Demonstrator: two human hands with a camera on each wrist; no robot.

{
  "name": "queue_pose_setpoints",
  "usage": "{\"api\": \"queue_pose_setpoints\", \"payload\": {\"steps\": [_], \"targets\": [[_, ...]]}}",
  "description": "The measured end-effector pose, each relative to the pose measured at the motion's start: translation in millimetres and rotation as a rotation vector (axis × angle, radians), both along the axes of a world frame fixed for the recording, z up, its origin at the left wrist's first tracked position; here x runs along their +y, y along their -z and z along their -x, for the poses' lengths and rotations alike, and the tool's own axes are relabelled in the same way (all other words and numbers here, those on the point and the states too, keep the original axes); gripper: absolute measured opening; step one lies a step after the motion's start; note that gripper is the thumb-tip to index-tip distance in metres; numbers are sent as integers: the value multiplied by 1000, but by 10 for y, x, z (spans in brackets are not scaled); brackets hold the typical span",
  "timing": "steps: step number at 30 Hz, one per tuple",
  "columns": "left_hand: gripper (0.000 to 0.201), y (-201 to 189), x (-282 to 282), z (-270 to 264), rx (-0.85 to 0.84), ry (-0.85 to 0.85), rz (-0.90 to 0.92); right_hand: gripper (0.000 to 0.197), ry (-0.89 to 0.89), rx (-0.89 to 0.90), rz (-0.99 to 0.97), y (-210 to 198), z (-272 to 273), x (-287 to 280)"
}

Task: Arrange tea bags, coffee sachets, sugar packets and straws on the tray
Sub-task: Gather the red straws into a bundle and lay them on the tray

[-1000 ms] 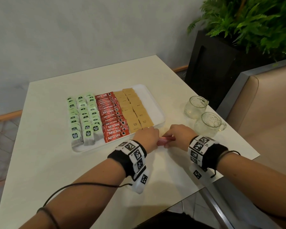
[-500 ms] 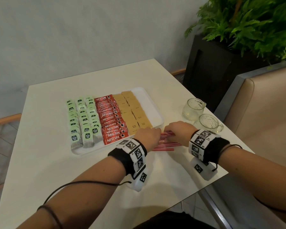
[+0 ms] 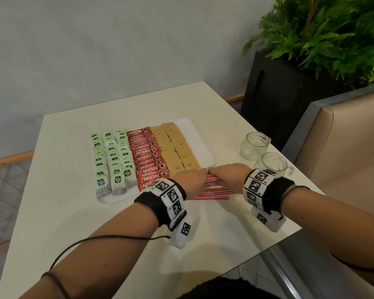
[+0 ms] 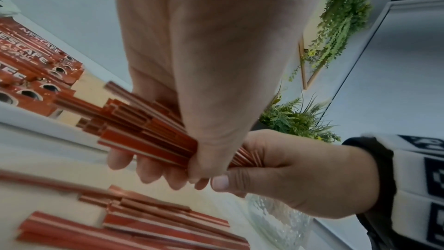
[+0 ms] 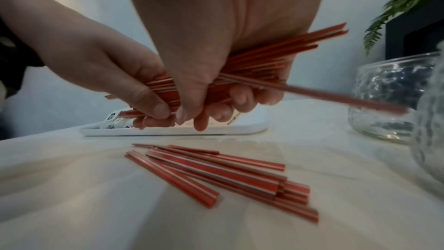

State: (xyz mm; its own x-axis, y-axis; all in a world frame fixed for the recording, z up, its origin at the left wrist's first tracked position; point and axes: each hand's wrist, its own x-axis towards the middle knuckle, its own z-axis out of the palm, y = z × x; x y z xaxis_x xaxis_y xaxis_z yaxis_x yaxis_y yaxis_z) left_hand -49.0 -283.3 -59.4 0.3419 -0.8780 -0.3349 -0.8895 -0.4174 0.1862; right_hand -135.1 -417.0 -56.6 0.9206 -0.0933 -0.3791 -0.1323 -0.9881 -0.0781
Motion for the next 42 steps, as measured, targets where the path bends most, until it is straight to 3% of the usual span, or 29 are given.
{"api": "queue_pose_setpoints", "payload": {"steps": [9, 12, 15, 17, 19, 20, 25, 30, 37, 42], "targets": [[42, -39, -22, -70, 47, -33, -91, 34, -142, 24, 120, -27, -123, 97], [45, -67, 20, -61, 57, -30, -103, 48, -171, -23, 97, 9, -88, 80], [41, -43, 133, -123, 123, -79, -57, 67, -92, -71, 69, 1, -66, -12], [39, -8, 235, -181, 252, -167, -4, 73, 31, -135, -45, -7, -33, -126], [31, -6, 315, -182, 442, -285, 85, 74, 205, -230, -306, -32, -9, -207], [37, -27, 327, -167, 516, -320, 130, 71, 270, -267, -417, -47, -10, -227], [24, -64, 245, -142, 733, -458, 374, 53, 313, -321, -529, -131, -62, -208], [22, -68, 116, -60, 914, -559, 596, 50, 484, -360, -995, -207, -96, -29], [31, -143, -47, 137, 1143, -599, 748, 46, 501, -501, -1068, -253, -226, 146], [17, -126, -36, 120, 1178, -575, 729, 45, 522, -466, -1067, -215, -197, 118]]}}
